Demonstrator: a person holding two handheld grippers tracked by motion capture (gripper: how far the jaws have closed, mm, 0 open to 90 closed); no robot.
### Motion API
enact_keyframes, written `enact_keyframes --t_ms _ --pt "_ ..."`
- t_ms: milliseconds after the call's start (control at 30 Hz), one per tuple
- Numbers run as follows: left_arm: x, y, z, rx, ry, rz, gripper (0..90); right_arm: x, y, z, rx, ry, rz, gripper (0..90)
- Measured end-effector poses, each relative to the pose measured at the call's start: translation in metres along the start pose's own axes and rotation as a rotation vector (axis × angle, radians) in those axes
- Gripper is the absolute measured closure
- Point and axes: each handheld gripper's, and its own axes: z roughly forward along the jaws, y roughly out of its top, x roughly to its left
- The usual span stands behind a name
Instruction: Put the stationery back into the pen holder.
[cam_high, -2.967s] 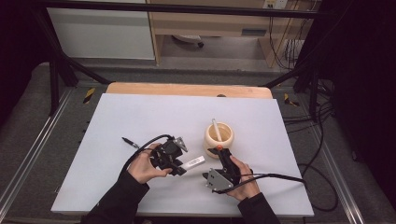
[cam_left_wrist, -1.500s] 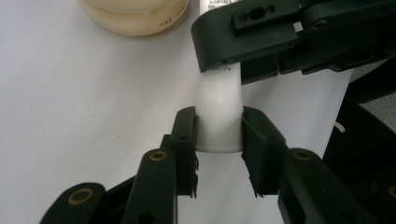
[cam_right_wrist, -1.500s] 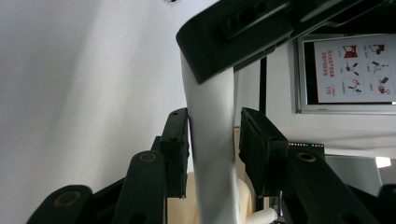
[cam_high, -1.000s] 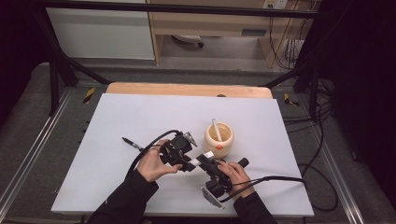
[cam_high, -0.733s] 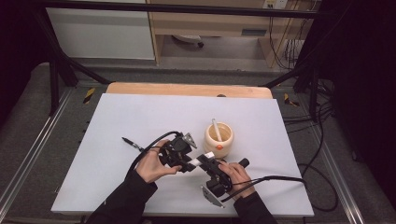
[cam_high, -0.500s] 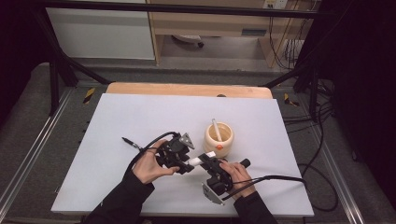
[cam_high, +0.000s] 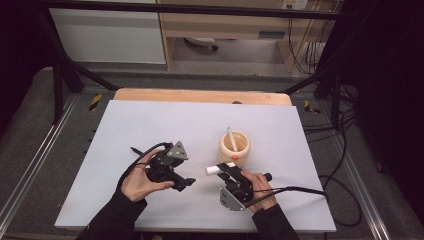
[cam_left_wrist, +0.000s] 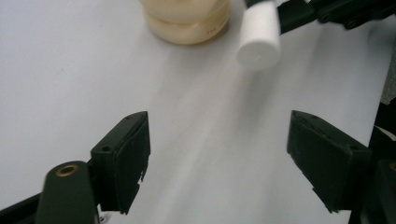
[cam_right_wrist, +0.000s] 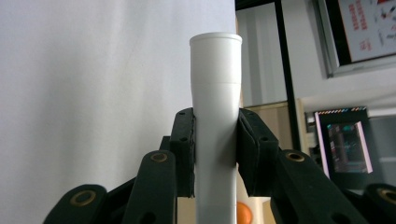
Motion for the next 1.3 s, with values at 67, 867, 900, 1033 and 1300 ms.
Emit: enact_keyframes --t_ms 67,867,900,1033,1300 --pt "0.004 -0.010 -0.001 0.002 0.016 -0.008 18.1 -0.001 -0.001 -0.002 0.000 0.009 0.045 69.7" --pt "0.034 -0.097 -0.010 -0.097 0.111 -0.177 8.1 -0.032 -0.027 -0.032 -0.143 0.033 0.702 69.8" --pt "0.035 -0.100 -0.010 -0.101 0.117 -0.177 8.1 -0.034 -0.029 -0.033 -0.151 0.032 0.733 69.8" --pt "0.037 -0.111 -0.012 -0.111 0.135 -0.194 8.1 -0.041 -0.037 -0.036 -0.169 0.025 0.839 69.7" --pt "0.041 -0.127 -0.016 -0.134 0.148 -0.219 8.1 -0.054 -0.046 -0.038 -0.176 -0.023 0.986 69.8"
